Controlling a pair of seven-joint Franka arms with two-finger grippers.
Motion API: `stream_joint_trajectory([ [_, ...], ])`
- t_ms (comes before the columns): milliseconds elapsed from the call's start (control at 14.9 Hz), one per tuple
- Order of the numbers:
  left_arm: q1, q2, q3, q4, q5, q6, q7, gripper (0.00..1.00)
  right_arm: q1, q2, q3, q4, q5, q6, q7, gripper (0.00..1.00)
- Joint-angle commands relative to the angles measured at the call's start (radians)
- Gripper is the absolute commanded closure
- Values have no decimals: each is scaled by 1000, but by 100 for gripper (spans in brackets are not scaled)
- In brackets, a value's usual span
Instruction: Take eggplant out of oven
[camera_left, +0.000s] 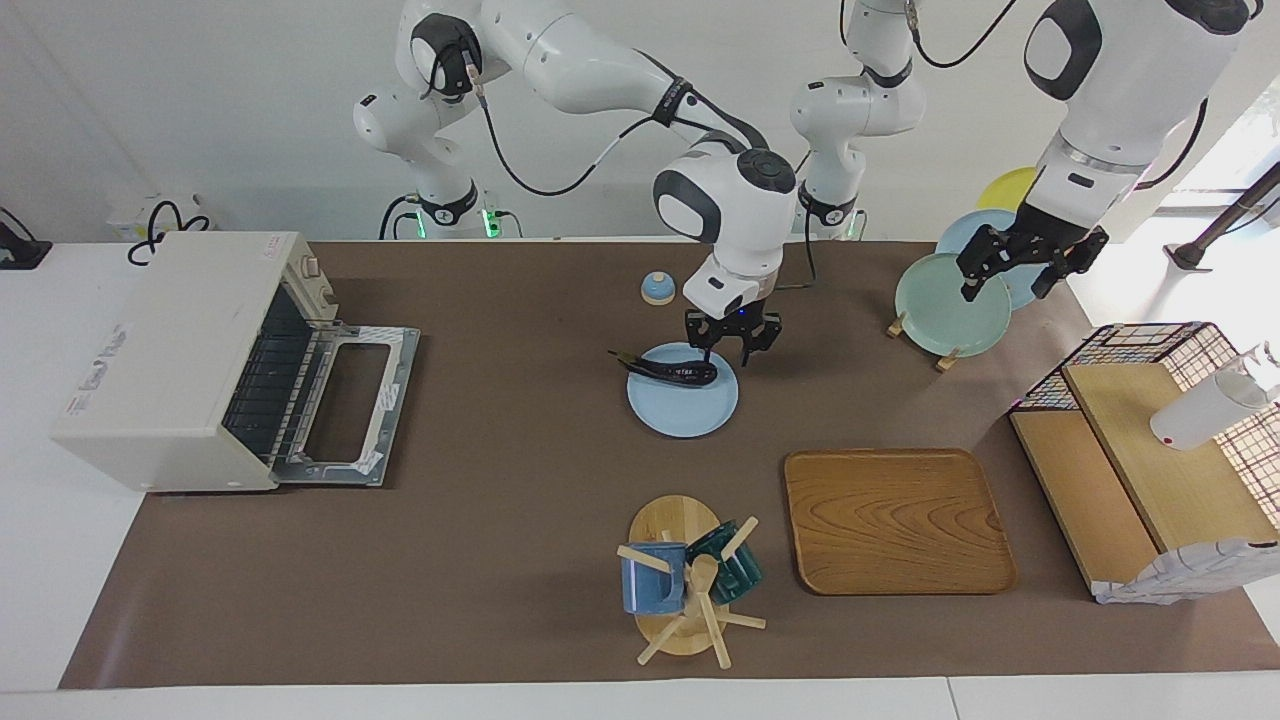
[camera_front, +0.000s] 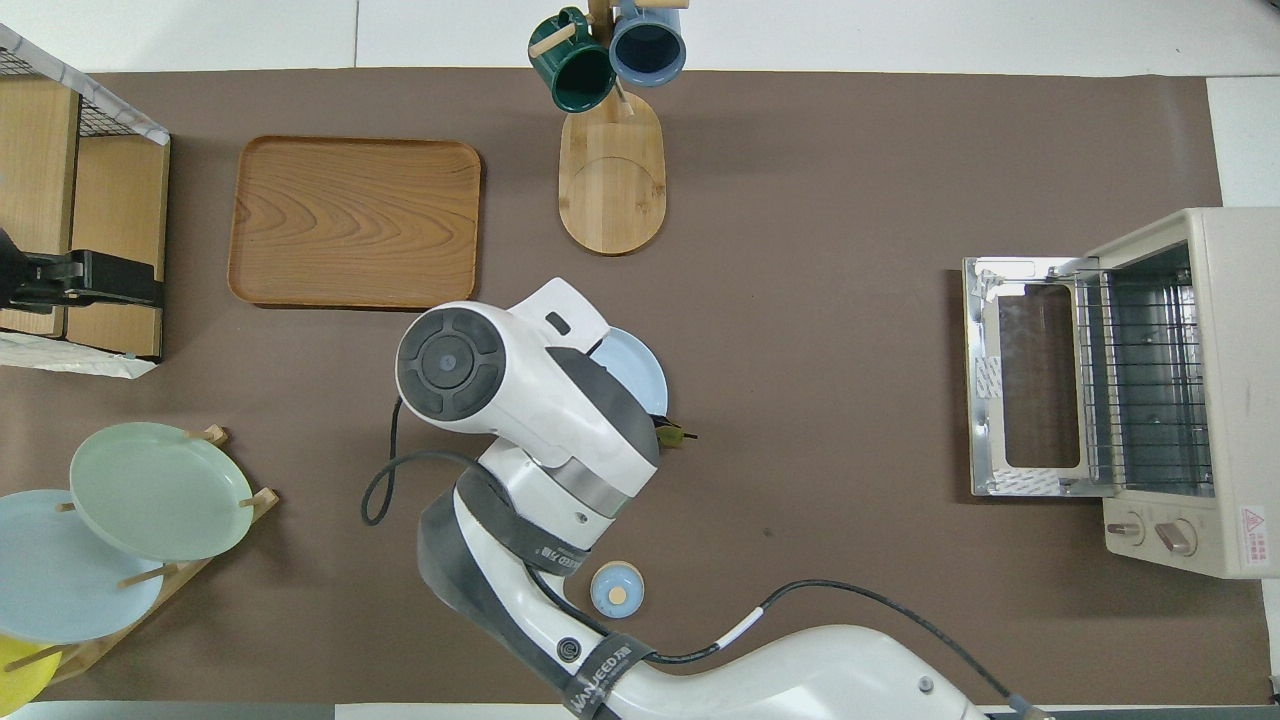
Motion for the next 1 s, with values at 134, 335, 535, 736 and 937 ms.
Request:
stream_joint_trajectory([
  [134,-5,-4,-9,-24,22,21,-16,0,-198,-141,8,-87,-15,-182,-308,64],
  [335,-79,-2,-18,-71,19,44,-39,0,-323,-208,9,-274,-117,-147,-328,94],
  [535,-175,-12,-18,-138,-7,90,-296,0,-443,-259,9,-470,-135,15,-379,100],
  [736,-283,-7,-18,-192,-21,157,-645,0,-480,-262,9,-548,-142,67,-377,100],
  [937,-393,1,-18,-270,-41,275,-1050,0,-509,-264,8,-603,-214,80,-377,100],
])
